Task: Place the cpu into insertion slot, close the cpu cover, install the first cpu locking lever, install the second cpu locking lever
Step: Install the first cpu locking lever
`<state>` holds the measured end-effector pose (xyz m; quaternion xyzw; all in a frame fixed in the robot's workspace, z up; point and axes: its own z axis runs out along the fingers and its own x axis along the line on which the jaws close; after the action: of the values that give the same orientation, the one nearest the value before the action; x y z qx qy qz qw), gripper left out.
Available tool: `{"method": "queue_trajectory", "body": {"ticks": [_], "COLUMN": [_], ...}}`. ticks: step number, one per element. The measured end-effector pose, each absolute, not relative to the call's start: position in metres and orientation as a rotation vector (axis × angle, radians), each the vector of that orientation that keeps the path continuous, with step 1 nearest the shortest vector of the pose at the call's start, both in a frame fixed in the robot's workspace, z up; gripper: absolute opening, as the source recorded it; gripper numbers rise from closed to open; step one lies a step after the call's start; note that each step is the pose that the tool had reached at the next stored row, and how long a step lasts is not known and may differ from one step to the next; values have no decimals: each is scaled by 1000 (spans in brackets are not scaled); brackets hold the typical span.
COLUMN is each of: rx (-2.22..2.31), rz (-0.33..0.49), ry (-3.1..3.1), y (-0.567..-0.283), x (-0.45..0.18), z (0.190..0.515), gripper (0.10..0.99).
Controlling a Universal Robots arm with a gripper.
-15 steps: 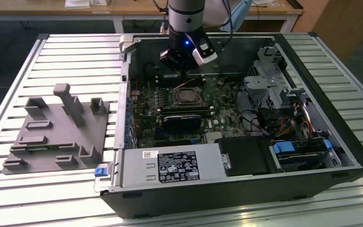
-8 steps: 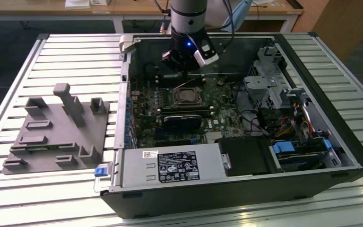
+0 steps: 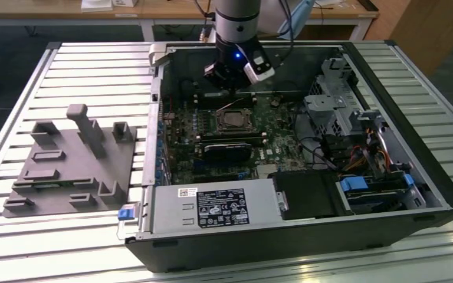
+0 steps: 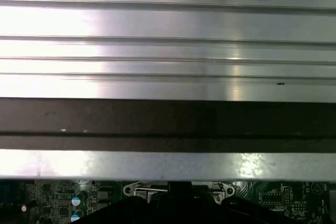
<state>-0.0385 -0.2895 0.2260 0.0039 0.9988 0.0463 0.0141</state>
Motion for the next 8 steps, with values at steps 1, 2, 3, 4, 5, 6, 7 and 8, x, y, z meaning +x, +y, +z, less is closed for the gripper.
{"method": "queue_trajectory", "body": {"ticks": [1, 2, 3, 4, 5, 6, 7, 8], "rx": [12, 13, 13, 14, 14, 16, 17, 19], "rz": [144, 144, 144, 144, 143, 143, 143, 143], "ry": [3110, 3110, 3110, 3110, 3110, 3110, 3110, 3110], "y": [-289, -289, -289, -288, -288, -288, -288, -288], "x": [-38, -37, -37, -36, -36, -35, -35, -34], "z": [226, 225, 225, 224, 223, 223, 222, 222], "gripper": [106, 106, 106, 106, 106, 106, 106, 106]}}
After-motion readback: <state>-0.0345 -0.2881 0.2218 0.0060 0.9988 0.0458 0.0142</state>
